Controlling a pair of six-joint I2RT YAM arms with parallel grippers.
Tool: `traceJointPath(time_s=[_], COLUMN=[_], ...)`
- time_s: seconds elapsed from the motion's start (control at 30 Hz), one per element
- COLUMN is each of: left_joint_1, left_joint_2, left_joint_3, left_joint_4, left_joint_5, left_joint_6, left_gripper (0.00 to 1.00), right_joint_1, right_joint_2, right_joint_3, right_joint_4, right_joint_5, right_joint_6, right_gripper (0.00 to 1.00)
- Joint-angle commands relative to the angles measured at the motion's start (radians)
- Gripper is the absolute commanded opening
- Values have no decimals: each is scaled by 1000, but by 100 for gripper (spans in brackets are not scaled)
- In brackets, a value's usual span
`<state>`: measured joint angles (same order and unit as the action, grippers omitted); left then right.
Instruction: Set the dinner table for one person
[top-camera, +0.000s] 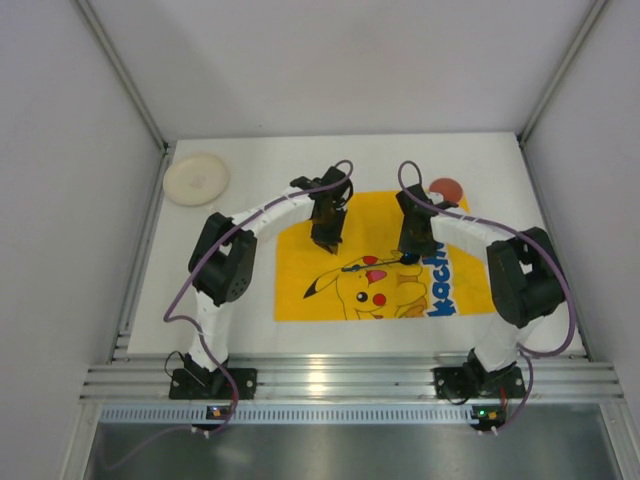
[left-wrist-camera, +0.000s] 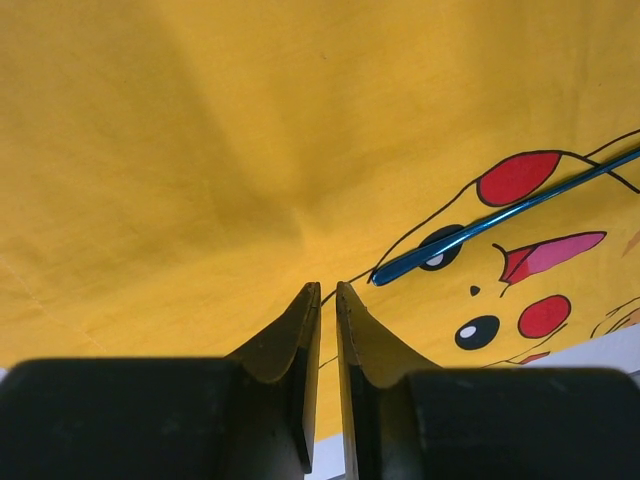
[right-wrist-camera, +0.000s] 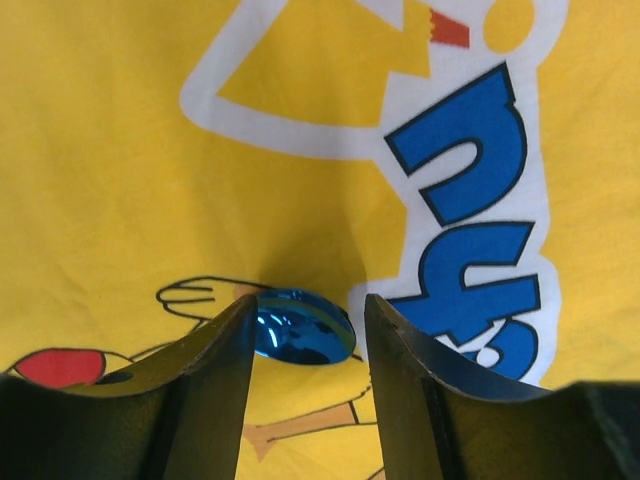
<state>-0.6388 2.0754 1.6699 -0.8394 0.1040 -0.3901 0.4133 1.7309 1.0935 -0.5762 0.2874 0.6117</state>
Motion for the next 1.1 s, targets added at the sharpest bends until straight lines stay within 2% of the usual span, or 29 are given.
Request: traceJointPath(time_s=[0.0, 0.3, 0.53, 0.7, 0.87, 1.07], left_joint_1=[7, 5, 7, 5, 5, 5], left_joint_2=[-47, -72, -83, -74, -66, -100], left_joint_3=[-13, -42, -58, -44, -7, 70], left_joint_4=[-13, -20, -29, -32, -36, -11], left_joint_5=[-10, -6, -16, -15, -20, -10], left_joint_6=[14, 7, 8, 8, 5, 8], left_gripper=[17, 17, 16, 16, 15, 18], right_joint_1=[18, 28, 35, 38, 45, 76], right_joint_2=[-34, 21, 73, 52, -1, -86], right_joint_3=[-52, -63, -24, 11, 109, 304], right_joint_4=[-65, 7, 29, 13, -88, -241], right_joint_5=[-24, -40, -25, -16, -5, 16], right_joint_6=[36, 45, 31, 20, -3, -61], right_gripper=[48, 39, 13, 0, 0, 0])
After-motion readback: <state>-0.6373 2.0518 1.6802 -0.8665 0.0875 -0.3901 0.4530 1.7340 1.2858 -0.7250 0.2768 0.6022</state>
